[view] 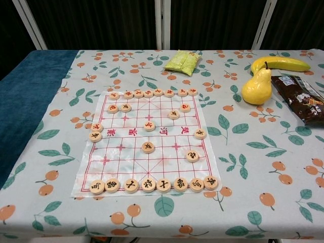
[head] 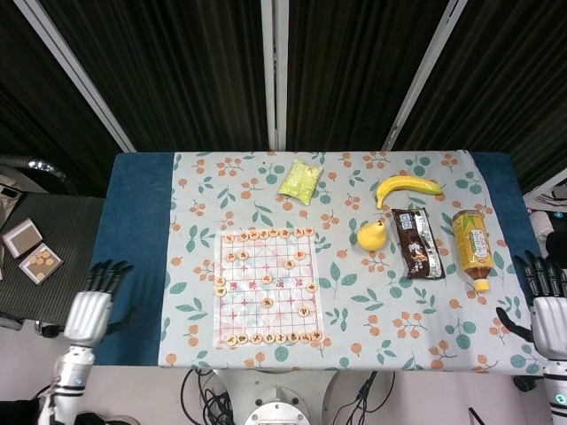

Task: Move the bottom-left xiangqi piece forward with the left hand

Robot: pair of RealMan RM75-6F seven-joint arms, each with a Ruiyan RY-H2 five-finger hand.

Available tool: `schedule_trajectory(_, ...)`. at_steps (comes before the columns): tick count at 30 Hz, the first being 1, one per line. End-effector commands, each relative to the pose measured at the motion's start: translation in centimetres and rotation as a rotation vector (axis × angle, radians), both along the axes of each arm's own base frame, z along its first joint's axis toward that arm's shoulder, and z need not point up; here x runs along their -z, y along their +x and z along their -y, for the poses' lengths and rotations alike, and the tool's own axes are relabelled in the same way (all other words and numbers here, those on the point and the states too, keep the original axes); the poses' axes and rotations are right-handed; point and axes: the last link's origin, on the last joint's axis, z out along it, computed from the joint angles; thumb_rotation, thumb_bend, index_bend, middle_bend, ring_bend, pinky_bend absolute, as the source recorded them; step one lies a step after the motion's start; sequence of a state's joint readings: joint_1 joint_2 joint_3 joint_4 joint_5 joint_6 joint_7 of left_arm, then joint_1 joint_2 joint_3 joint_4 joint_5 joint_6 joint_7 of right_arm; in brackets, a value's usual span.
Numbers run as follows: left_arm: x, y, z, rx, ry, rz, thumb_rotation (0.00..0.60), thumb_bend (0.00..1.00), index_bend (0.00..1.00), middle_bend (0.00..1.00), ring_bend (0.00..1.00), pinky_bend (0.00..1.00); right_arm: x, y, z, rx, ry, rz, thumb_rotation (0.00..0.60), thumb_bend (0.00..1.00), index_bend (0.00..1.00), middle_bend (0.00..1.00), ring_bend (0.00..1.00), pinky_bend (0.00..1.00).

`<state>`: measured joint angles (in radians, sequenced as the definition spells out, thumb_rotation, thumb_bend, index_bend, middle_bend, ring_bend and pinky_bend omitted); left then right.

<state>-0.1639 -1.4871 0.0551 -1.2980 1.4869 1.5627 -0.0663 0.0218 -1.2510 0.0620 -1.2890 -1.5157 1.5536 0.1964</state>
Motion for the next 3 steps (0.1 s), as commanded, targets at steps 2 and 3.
schedule_trajectory(2,-3.6,-3.1,2.3,-0.085,0.099,-0.123,0.600,0.27,0.09,0.07,0.00,0.00,0.4,-0.4,-0.4,0.021,0.022,0.016,0.600,0.14,0.00,0.00,0.00,0.00)
schedule_trajectory(3,-4.0,-3.5,2.5,-0.091,0.108,-0.144,0.600,0.27,0.08,0.07,0.00,0.00,0.5,-0.5,-0.5,0.022,0.027,0.020,0.600,0.14,0.00,0.00,0.00,0.00)
